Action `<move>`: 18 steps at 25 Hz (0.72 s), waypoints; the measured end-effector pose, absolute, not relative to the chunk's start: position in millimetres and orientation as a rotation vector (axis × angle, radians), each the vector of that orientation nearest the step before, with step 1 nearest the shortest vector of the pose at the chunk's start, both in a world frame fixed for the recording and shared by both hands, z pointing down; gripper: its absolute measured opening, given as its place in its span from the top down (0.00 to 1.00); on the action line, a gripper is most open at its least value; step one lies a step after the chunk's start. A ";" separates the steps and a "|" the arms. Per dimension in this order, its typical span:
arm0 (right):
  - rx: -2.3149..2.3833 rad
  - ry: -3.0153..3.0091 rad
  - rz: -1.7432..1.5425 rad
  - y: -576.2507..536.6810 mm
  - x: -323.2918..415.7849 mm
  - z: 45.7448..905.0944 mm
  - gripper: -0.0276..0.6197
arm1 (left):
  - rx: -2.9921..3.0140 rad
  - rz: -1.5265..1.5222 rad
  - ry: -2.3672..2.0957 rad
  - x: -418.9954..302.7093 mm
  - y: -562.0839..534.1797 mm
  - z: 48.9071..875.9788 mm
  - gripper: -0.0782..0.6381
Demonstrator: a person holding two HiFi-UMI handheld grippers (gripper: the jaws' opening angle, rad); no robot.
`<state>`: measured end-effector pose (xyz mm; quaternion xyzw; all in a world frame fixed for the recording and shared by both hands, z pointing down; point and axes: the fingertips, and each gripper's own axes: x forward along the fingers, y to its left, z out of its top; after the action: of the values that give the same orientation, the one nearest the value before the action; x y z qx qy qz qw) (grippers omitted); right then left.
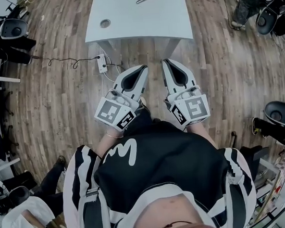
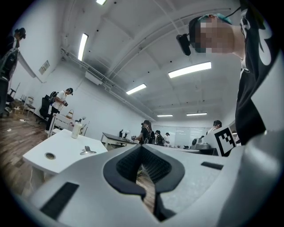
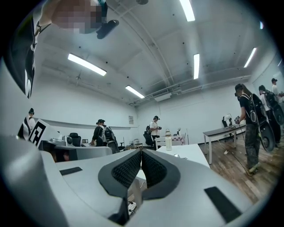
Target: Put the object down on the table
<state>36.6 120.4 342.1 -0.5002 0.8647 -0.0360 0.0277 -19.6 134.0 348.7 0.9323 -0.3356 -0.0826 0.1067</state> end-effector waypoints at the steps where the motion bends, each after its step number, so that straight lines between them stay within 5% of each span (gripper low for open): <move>1: -1.550 2.670 -0.114 129.7 41.7 342.7 0.93 | 2.742 -0.244 -0.988 -15.4 144.5 349.0 0.88; 18: -1.563 2.647 -0.022 170.4 49.5 317.0 0.93 | 2.780 -0.255 -0.993 -7.2 187.7 327.9 0.88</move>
<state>49.5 170.4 317.0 -0.5081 0.8606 -0.0072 0.0340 -7.2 187.7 327.9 0.9345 -0.3337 -0.0858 0.0892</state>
